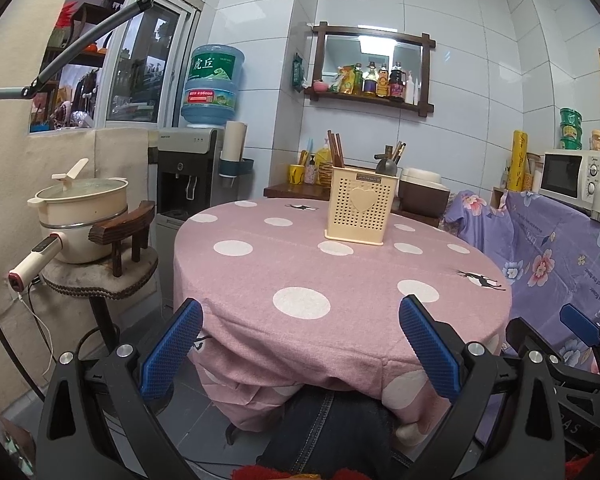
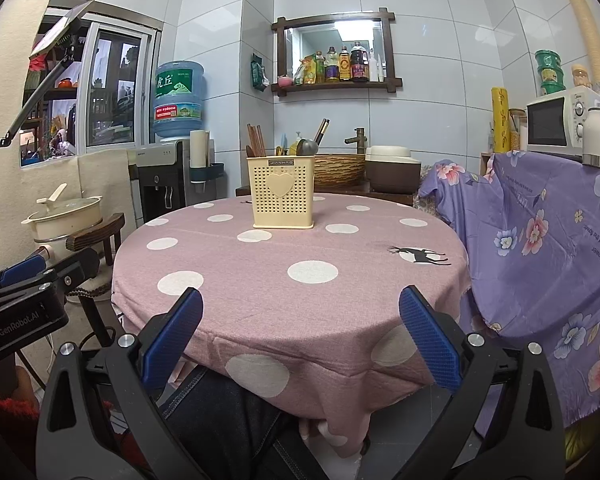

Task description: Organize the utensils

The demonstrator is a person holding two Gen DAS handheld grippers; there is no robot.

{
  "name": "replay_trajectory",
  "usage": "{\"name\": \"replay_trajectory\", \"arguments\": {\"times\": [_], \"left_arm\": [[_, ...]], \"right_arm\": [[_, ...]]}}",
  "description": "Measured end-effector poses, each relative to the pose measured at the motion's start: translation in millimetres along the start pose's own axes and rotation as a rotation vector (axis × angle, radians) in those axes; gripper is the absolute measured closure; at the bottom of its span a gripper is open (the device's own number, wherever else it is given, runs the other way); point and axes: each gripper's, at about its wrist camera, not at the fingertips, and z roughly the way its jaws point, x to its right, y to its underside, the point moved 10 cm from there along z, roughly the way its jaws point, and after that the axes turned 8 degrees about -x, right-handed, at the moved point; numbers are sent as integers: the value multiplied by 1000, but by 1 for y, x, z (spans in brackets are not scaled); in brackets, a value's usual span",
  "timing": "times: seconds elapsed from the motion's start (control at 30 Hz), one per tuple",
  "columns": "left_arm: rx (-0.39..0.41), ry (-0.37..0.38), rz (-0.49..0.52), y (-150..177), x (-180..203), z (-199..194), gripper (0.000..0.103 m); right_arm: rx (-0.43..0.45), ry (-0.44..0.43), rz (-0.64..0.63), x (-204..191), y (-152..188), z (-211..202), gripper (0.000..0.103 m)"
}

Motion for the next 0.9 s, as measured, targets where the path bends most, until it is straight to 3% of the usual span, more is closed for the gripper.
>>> {"name": "replay_trajectory", "arguments": {"times": [0.9], "left_arm": [[-5,-12,3,1,1,0,5]], "right_arm": [[-3,2,1,0,0,0,6]]}}
